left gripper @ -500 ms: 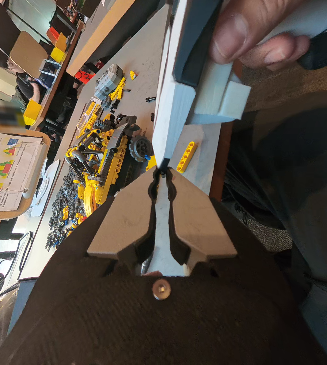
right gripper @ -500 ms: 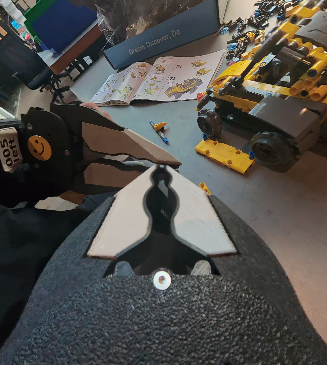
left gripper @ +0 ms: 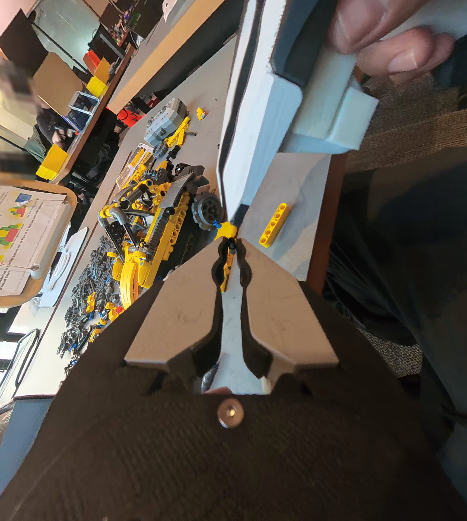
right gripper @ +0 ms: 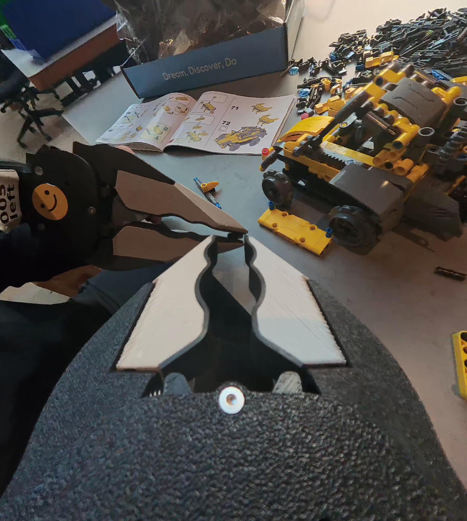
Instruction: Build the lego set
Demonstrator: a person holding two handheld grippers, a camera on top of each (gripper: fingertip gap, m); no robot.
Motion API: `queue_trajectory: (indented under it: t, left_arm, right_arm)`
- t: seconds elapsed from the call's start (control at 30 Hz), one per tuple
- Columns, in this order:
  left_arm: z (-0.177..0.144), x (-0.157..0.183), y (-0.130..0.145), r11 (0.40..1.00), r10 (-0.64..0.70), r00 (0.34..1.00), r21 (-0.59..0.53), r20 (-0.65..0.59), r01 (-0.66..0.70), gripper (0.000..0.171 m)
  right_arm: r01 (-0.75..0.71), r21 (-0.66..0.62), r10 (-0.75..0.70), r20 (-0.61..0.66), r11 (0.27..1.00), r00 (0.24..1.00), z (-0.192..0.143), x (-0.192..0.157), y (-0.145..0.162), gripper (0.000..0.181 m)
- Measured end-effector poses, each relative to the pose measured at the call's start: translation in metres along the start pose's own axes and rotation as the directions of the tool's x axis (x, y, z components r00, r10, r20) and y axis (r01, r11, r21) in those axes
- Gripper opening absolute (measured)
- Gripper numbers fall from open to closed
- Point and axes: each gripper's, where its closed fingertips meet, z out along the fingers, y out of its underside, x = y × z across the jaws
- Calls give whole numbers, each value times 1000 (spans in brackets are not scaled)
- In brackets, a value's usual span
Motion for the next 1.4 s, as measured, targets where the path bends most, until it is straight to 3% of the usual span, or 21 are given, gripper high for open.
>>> queue_trajectory:
  t: [0.13,0.3,0.67,0.8,0.87,0.97,1.23,1.4]
  left_arm:
    - [-2,-3,-4,999,33,999,13,39,-33,2]
    - [-5,-8,-6,993,112,988,12,103,-114,2]
    - [0,0,-1,993,116,990,-12,74,-116,2]
    - [3,6,3,994,108,994,-33,27,-107,3]
    - [5,16,20,986,96,993,-126,-73,-105,3]
    - [-3,20,40,955,-42,977,-295,-211,-22,3]
    - [-16,28,47,898,-385,822,-377,-419,228,3]
    - [-9,26,44,892,-429,796,-339,-427,300,9]
  right_arm:
    - [39,-35,-41,-55,999,998,5,-1,4,21]
    - [9,15,-8,-32,1000,999,5,-4,-1,21]
    - [4,10,-3,-52,1000,999,9,-1,2,19]
    - [-7,-2,7,-49,1000,999,7,3,5,21]
    - [-1,1,1,-74,1000,997,3,8,3,20]
    - [22,16,-20,-115,1000,993,-7,16,-4,20]
    - [13,5,-13,-95,1000,995,-6,15,-2,20]
    - [25,-28,-28,-85,999,996,-1,12,4,20]
